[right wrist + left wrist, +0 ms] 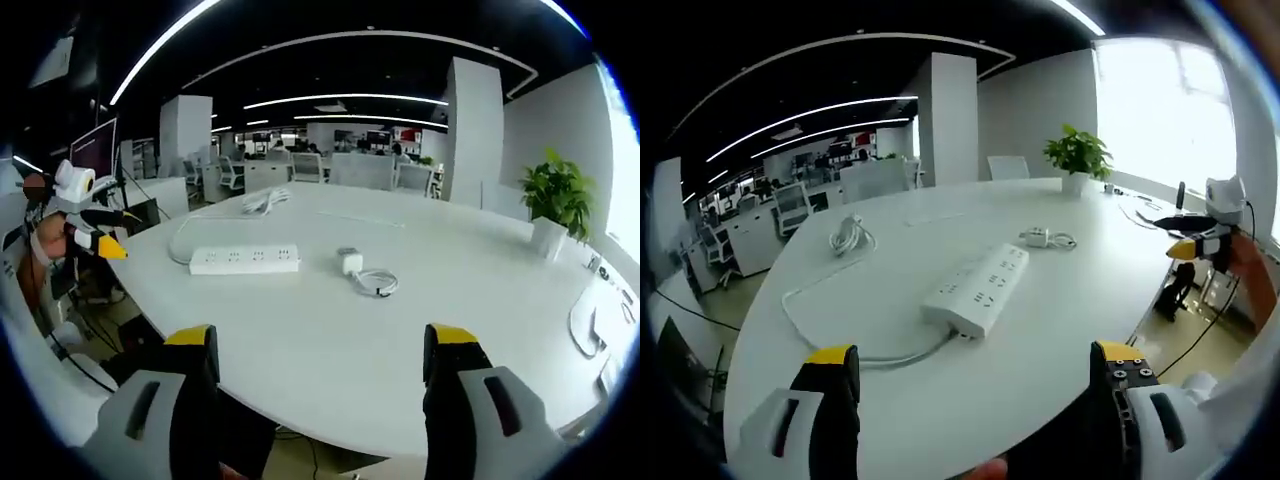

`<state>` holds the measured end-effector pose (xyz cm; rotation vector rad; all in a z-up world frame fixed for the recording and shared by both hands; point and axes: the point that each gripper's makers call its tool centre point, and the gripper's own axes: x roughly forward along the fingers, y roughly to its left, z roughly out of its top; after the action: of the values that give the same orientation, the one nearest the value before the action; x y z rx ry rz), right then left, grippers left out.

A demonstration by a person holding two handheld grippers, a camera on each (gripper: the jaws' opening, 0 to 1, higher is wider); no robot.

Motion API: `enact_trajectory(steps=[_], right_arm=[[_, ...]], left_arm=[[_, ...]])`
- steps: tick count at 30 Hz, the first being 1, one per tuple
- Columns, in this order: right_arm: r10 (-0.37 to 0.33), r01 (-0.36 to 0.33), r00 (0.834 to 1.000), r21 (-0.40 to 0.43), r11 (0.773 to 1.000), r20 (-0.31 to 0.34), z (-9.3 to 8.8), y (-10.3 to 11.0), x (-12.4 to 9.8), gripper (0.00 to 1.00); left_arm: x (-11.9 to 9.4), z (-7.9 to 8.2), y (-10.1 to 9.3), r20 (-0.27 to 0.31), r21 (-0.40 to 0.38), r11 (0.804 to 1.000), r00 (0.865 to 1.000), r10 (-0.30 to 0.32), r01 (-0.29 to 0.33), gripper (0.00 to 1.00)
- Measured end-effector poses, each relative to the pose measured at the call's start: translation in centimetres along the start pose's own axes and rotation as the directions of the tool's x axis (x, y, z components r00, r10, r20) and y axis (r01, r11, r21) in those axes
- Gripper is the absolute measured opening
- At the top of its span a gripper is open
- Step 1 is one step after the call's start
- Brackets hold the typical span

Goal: Straighten the power strip on the desk, plug the charger into it

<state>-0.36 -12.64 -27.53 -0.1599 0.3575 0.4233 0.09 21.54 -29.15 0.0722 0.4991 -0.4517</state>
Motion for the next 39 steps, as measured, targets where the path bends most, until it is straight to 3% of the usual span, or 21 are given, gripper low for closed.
enact_trajectory(steps=[4, 10, 39], right_arm=[[0.006, -0.006, 1.0, 0.012, 1.0, 0.009, -0.2, -0.3, 0.4, 0.83], [0.016, -0.016, 1.0, 0.031, 0.999, 0.004, -0.4, -0.7, 1.2, 0.82], [0.015, -0.015, 1.0, 0.038, 0.999, 0.0, -0.3, -0.5, 1.3, 0.81]], left_arm=[[0.6, 0.0, -0.4, -0.027, 0.018, 1.0, 1.0, -0.001, 0.002, 0.96], [0.8, 0.6, -0.6, -0.021, 0.027, 1.0, 1.0, -0.001, 0.002, 0.96], [1.1, 0.1, 0.1, -0.03, 0.004, 1.0, 1.0, -0.01, 0.01, 0.96]])
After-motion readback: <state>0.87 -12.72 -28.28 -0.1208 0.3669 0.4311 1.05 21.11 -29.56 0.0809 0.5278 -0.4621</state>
